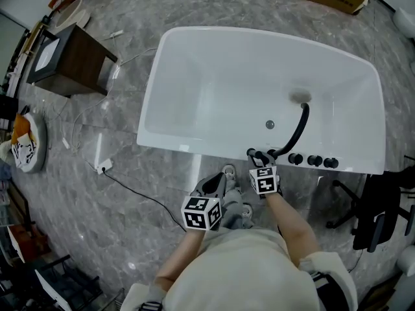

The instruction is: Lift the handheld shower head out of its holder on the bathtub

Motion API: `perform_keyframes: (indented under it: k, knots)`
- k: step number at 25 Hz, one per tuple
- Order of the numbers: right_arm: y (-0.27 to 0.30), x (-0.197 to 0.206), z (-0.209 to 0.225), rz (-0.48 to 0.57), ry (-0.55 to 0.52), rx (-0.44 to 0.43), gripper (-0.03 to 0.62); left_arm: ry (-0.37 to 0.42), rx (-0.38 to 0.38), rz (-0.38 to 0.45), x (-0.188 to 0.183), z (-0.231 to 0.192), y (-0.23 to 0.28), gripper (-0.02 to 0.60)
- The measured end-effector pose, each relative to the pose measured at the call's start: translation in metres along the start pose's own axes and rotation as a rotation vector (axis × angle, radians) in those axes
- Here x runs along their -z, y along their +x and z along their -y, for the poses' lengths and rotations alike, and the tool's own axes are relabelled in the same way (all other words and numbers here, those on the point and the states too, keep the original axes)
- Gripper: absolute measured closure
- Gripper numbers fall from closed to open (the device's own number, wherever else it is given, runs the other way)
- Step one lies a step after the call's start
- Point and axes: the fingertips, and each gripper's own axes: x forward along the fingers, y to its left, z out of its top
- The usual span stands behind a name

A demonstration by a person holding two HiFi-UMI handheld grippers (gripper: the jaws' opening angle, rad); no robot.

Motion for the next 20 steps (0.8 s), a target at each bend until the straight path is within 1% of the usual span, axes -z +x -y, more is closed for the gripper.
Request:
perform_keyframes:
  k: [5,20]
  knots:
    - [-0.008,0.004,0.001,0.004,-0.007,0.01,0.451,0.005,0.01,0.001,0.004,0.007,-0.005,0.561]
    - [-0.056,-0.009,-0.008,0.101,-0.028,0.013,0.453,0.018,0.023,0.022,0.023,0.03,-0.03,0.561]
